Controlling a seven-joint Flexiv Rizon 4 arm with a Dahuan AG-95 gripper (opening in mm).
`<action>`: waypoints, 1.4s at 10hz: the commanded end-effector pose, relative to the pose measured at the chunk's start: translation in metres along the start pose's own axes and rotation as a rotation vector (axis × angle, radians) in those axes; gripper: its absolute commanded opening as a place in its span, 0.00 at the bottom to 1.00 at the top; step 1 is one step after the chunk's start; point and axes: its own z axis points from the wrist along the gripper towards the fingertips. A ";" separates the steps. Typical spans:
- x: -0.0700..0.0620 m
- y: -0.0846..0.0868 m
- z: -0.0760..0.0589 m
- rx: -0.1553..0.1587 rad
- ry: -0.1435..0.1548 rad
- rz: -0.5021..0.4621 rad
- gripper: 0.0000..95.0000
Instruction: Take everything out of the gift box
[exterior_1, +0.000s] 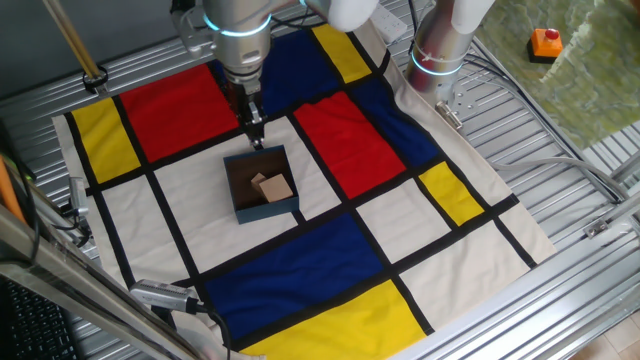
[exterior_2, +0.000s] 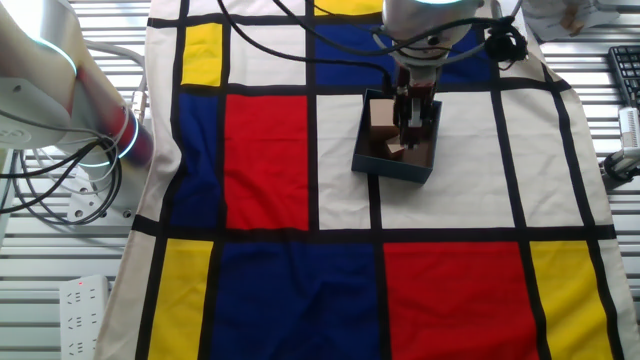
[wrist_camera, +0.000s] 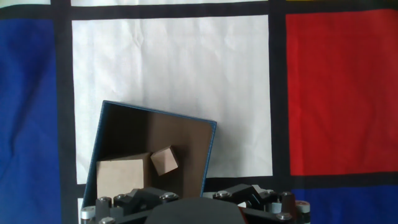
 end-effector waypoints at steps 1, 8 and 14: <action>-0.004 0.001 0.002 -0.007 0.007 -0.003 0.00; -0.003 0.001 0.002 -0.016 0.028 -0.031 0.00; -0.004 0.002 0.001 -0.012 0.042 -0.083 0.00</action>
